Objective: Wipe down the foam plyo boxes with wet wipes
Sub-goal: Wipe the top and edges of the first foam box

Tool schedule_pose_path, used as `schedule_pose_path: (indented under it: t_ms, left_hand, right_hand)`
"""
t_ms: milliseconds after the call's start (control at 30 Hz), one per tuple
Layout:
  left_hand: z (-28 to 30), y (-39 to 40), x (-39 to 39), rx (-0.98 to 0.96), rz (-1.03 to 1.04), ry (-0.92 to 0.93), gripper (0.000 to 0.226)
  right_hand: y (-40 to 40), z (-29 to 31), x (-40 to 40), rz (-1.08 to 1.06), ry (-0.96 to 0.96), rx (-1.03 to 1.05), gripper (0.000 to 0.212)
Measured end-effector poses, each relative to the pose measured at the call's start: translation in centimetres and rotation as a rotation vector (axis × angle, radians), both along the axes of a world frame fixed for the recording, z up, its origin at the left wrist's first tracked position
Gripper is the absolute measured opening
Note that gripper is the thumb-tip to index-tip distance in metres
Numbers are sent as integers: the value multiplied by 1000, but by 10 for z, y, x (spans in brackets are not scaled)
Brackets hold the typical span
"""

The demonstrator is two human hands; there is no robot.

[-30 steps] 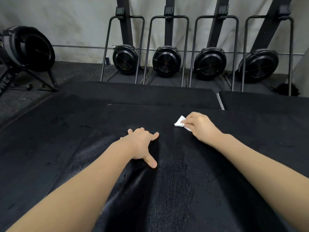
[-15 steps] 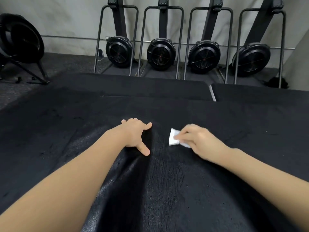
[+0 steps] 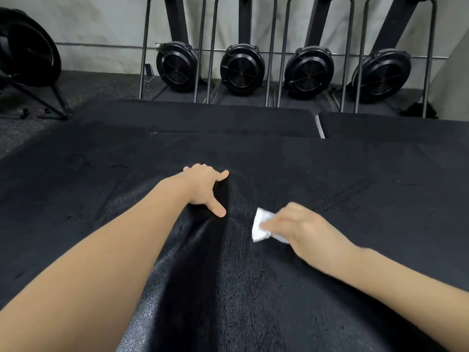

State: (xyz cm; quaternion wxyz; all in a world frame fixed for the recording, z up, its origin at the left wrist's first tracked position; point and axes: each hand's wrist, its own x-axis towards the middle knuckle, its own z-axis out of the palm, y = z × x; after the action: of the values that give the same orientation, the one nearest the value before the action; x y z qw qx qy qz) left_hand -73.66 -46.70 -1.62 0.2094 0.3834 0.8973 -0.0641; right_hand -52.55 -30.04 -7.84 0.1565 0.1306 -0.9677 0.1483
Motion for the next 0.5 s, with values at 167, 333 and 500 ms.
schedule_pose_path:
  t_ms: [167, 333, 500]
  left_hand:
    - [-5, -5, 1, 20, 27, -1, 114]
    - [-5, -8, 9, 74, 85, -8, 111]
    - [-17, -12, 11, 163, 223, -21, 104]
  right_hand:
    - [-16, 0, 11, -86, -31, -109, 40]
    - [-57, 15, 92, 178, -109, -118, 29]
    - [-51, 10, 88, 181, -76, -52, 28]
